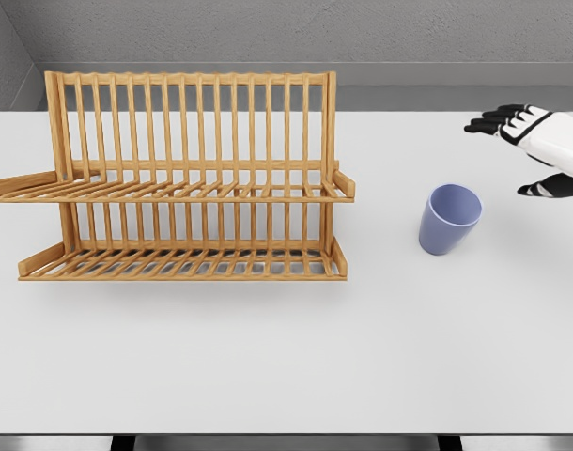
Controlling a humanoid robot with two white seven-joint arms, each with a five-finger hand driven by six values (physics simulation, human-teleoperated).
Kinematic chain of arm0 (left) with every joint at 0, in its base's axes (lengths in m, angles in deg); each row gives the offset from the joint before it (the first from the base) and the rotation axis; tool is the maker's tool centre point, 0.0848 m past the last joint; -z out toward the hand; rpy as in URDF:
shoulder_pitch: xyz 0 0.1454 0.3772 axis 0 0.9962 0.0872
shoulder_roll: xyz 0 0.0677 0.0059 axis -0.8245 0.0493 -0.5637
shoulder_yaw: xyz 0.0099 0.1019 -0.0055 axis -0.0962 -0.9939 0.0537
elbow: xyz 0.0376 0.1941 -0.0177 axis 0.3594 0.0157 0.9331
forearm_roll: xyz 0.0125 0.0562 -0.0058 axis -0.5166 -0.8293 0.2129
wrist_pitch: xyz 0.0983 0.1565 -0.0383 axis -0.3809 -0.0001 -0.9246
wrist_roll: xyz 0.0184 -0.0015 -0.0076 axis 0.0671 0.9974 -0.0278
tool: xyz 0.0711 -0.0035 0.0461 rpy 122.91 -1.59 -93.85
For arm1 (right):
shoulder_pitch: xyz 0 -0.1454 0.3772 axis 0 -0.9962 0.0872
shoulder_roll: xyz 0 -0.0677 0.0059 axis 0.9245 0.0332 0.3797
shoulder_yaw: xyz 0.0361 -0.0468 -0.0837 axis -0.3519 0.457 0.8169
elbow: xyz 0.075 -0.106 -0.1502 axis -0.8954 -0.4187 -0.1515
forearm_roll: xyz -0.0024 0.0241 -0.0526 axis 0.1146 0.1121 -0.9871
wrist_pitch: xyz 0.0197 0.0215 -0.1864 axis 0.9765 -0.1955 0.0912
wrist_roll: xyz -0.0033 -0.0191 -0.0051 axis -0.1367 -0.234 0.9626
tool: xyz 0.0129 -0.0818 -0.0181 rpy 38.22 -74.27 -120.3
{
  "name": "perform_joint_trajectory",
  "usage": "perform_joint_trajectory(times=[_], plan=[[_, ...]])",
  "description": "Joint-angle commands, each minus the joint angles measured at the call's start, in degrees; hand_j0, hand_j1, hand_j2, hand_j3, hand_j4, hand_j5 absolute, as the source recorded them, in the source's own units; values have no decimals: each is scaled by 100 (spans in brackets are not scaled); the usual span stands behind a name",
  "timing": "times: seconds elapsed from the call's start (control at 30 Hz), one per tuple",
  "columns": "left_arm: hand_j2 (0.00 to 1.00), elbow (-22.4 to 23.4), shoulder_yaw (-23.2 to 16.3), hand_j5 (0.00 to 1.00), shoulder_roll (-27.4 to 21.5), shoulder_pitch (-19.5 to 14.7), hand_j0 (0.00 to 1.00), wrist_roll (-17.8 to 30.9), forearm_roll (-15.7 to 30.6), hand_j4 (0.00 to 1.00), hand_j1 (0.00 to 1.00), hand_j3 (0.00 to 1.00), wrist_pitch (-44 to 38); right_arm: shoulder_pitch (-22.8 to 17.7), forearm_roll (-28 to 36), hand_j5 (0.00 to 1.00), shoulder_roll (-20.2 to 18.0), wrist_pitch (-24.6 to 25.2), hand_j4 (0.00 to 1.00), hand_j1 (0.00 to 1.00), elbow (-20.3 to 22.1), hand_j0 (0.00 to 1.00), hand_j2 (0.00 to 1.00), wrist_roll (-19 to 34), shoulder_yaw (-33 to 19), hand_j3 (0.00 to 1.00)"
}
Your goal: Right arm put cup on second shelf
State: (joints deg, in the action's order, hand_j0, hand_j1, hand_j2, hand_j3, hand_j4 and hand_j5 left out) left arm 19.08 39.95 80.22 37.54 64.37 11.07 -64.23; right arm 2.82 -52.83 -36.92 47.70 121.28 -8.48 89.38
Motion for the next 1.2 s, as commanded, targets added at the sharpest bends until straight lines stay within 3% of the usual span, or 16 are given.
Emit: perform_joint_trajectory(times=[0.0,0.07,0.23,0.27,0.3,0.4,0.5,1.17], plan=[[100,1,-1,100,0,9,100,1,2,100,100,100,0,0,39,100,-26,6,100,100,22,100,100,-7,26,100],[100,1,-1,100,0,9,100,1,2,100,100,100,0,-17,91,100,-201,6,100,100,-4,100,100,-51,17,100],[100,1,-1,100,0,9,100,1,2,100,100,100,0,-132,74,100,-228,6,100,100,83,100,100,-7,157,100],[100,1,-1,100,0,9,100,1,2,100,100,100,0,-106,56,100,-211,6,100,100,84,100,100,317,184,100],[100,1,-1,100,0,9,100,1,2,100,100,100,0,-9,74,100,-167,6,100,100,162,100,100,1328,166,100],[100,1,-1,100,0,9,100,1,2,100,100,100,0,483,74,100,71,6,100,100,215,100,100,2491,263,100],[100,1,-1,100,0,9,100,1,2,100,100,100,0,1195,56,100,361,6,100,100,92,100,100,2491,1001,100],[100,1,-1,100,0,9,100,1,2,100,100,100,0,1547,30,100,686,6,100,100,-417,100,100,2491,1529,100]])
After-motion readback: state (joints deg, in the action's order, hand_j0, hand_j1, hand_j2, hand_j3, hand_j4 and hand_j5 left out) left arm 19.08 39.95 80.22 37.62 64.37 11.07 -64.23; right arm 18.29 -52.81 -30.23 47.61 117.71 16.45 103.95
